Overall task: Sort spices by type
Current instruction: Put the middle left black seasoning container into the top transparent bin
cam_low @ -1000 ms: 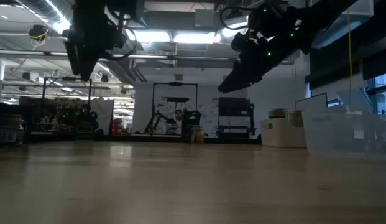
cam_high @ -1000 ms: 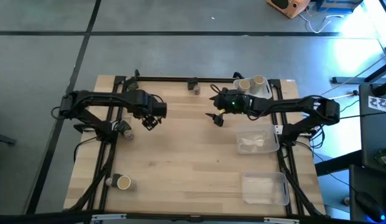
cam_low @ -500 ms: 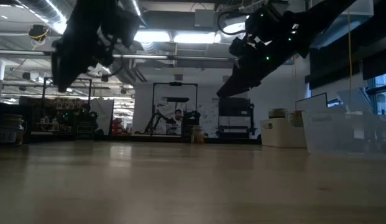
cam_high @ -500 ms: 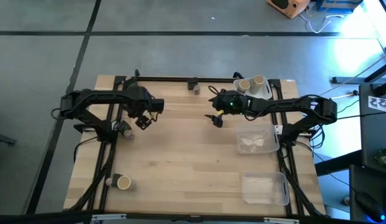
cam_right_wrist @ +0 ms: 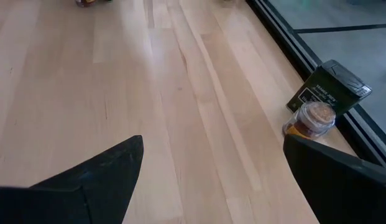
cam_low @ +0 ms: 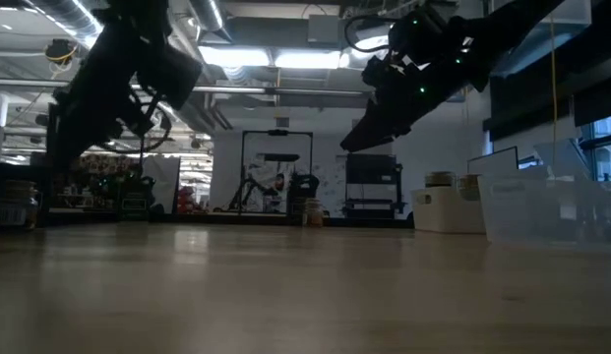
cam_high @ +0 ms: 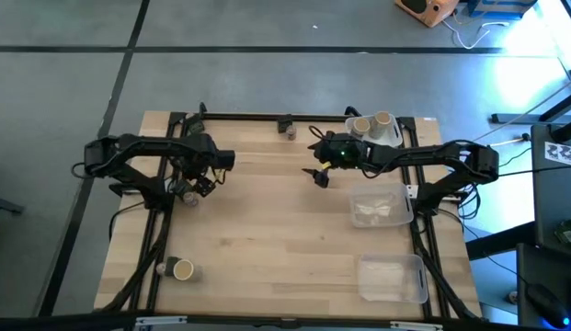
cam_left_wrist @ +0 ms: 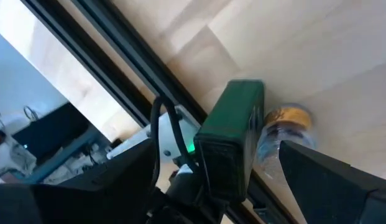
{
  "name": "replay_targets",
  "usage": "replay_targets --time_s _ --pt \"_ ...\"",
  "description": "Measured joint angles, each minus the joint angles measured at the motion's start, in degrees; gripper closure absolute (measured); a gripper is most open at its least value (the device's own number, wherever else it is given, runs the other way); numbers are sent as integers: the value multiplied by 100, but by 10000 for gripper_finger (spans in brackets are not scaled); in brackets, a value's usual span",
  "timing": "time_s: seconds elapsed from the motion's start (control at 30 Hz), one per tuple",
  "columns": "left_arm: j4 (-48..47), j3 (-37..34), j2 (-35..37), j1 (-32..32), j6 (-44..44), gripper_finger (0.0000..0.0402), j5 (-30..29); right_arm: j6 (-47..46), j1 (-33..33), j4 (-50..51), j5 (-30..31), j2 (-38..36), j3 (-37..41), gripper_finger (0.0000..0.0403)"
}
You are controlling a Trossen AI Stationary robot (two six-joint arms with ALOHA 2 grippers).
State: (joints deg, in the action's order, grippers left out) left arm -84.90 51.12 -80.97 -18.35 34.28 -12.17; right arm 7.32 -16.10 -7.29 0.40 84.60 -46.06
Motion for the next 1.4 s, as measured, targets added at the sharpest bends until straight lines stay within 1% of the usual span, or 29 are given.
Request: replay_targets --time_s 0.1,0.27,0.37,0.43,0.53,0.73,0.93,1.03,1.2,1.4 --pt "31 -186 -2 -56 -24 78 154 -66 2 0 0 0 0 17" --pt "160 -334 -2 -57 -74 78 217 -66 0 -14 0 0 0 17" --pt "383 -441 -2 -57 -184 80 453 -66 0 -26 0 0 0 17" --pt "475 -546 -2 -64 -225 88 558 -65 0 -24 0 0 0 17" --pt "396 -575 -6 -90 -265 113 599 -64 0 -26 0 0 0 17" --pt "437 -575 -2 -88 -361 178 588 -64 0 -30 0 0 0 17" --pt "632 -573 -2 -77 -684 250 586 -73 0 -19 0 -2 0 17" --pt "704 -563 -2 -77 -879 282 593 -315 0 -16 0 -2 0 17" --pt "803 -309 -4 -76 -1013 285 574 -419 0 184 0 -18 2 17" --pt "861 375 -7 123 -1121 279 410 -389 338 515 148 -557 2 17"
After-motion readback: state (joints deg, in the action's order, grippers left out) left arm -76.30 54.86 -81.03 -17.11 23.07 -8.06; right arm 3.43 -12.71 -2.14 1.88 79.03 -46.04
